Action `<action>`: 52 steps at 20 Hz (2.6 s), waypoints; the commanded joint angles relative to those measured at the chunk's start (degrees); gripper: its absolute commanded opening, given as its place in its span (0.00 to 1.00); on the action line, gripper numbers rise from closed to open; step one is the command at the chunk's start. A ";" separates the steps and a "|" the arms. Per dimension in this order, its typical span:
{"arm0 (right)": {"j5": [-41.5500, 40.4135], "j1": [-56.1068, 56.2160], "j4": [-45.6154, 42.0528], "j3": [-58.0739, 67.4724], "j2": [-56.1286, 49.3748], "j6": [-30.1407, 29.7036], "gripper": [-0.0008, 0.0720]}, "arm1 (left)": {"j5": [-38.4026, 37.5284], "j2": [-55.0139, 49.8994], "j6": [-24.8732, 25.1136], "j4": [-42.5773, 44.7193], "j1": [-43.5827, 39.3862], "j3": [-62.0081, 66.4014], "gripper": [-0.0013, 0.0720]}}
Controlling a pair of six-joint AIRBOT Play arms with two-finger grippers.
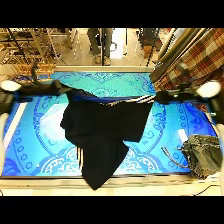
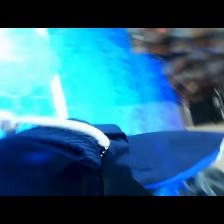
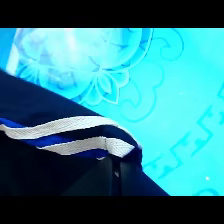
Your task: Fold the clothes and pants, and hang the long-sleeved shirts on hangers.
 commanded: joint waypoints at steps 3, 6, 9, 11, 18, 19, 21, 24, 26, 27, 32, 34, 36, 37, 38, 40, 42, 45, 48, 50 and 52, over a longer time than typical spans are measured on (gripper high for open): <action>-1.97 3.52 0.92 -0.59 -5.62 -2.95 0.03 | 7.15 -10.62 -2.71 1.42 -0.15 5.05 0.03; 10.69 5.51 1.20 -0.61 -1.42 -2.97 0.03 | -4.31 -10.60 -2.67 3.26 2.62 8.04 0.03; 24.13 11.37 3.58 -4.02 4.04 -2.47 0.02 | -22.14 -10.62 -2.43 6.23 6.93 9.14 0.03; 23.87 17.53 5.90 -13.16 7.78 -0.15 0.02 | -30.21 -10.97 -2.45 16.46 8.50 9.14 0.03; 1.68 37.24 15.65 -41.88 9.01 0.81 0.16 | -34.21 -14.08 -2.47 34.88 8.70 6.71 0.07; 0.42 37.73 15.43 -42.56 8.11 0.81 0.38 | -34.32 -14.51 -2.49 34.88 8.41 6.54 0.27; 2.80 34.58 15.19 -42.64 8.83 0.81 0.51 | -34.45 -14.21 -2.62 34.86 8.28 6.51 0.54; 4.28 23.61 8.13 -43.87 14.56 7.13 0.65 | -34.27 -11.52 -5.49 34.91 9.22 6.78 0.54; 2.40 15.54 9.20 -48.48 16.87 8.09 0.69 | -33.68 -8.55 -7.23 34.86 9.94 7.30 0.54; 0.57 12.59 11.17 -51.49 16.70 7.78 0.73 | -33.42 -6.80 -7.58 34.86 9.97 7.30 0.54; -11.50 10.34 22.99 -58.49 11.10 -1.38 0.73 | -33.29 -1.66 -0.83 26.64 6.73 7.28 0.49; -13.88 10.43 32.35 -58.31 7.21 -9.46 0.76 | -31.36 -1.73 1.36 23.39 4.39 7.08 0.49; -16.74 12.31 41.05 -58.10 2.80 -15.91 0.76 | -28.48 -1.84 1.79 23.37 1.42 7.02 0.46; -17.20 13.81 41.31 -57.11 0.35 -16.24 0.76 | -27.71 -1.88 3.06 23.34 -0.20 7.02 0.41; -17.16 15.43 41.33 -55.47 -2.10 -16.65 0.76 | -27.45 -1.88 4.44 23.34 -1.70 7.02 0.39; -16.02 18.86 41.86 -50.07 -5.84 -17.53 0.68 | -27.34 -2.01 7.10 23.41 -4.79 6.95 0.30; -16.09 20.65 38.12 -44.44 -6.40 -15.85 0.03 | -27.23 -2.05 9.20 23.45 -7.54 5.42 0.11; -12.02 16.68 4.94 -37.00 -3.72 6.14 0.03 | -26.03 -2.05 10.08 23.45 -10.69 -0.76 0.04; -2.32 10.01 -25.46 -31.43 1.33 19.74 0.02 | -20.31 -2.10 10.47 23.76 -13.86 -10.36 0.04; 1.31 6.16 -27.71 -27.56 4.72 18.71 0.02 | -14.29 -3.32 8.55 26.75 -15.85 -14.21 0.04; 2.08 6.80 -25.00 -22.86 7.41 17.09 0.02 | -12.26 -6.01 5.11 28.09 -17.51 -14.32 0.04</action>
